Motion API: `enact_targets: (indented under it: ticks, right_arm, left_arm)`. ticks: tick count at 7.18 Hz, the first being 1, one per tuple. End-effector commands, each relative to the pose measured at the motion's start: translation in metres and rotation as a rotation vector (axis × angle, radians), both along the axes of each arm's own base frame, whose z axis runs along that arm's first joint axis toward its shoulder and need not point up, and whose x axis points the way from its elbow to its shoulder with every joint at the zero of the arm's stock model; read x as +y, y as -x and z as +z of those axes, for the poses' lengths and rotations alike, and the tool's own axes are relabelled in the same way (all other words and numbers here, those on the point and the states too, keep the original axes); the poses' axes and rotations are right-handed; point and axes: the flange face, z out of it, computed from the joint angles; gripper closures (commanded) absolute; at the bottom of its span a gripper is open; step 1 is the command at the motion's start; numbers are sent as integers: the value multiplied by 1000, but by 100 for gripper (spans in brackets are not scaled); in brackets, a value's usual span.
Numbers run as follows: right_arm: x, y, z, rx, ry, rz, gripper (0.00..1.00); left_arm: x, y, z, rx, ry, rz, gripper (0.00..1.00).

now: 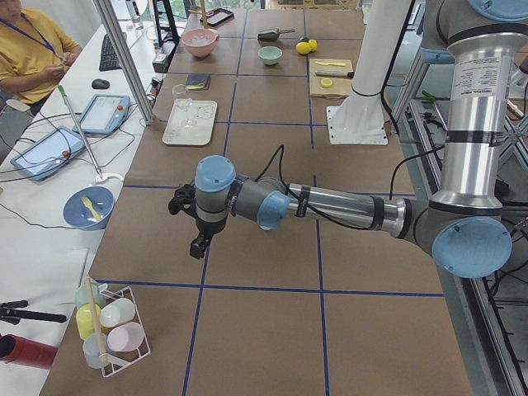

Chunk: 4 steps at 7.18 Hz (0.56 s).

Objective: Pour ice into bowl

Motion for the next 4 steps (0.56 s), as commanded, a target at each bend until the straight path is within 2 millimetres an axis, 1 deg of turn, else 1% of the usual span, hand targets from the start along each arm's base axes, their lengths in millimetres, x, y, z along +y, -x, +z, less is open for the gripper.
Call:
enact_targets:
  ticks: [1,2,3,4]
  right_arm:
    - [2,-10,1,4,-2,-16,0]
    - [1,-9,-2,5,-5,-17,0]
    - [2,-9,-2,3,-9,-16,0]
    - [5,-8,-3,-9,-4,-16,0]
  left_arm:
    - [9,13,12,17,226,-141,0]
    - [18,13,20,14,222,-136,0]
    - [16,13,15,17,199,-138,0]
    - [17,13,15,19,199,-137,0]
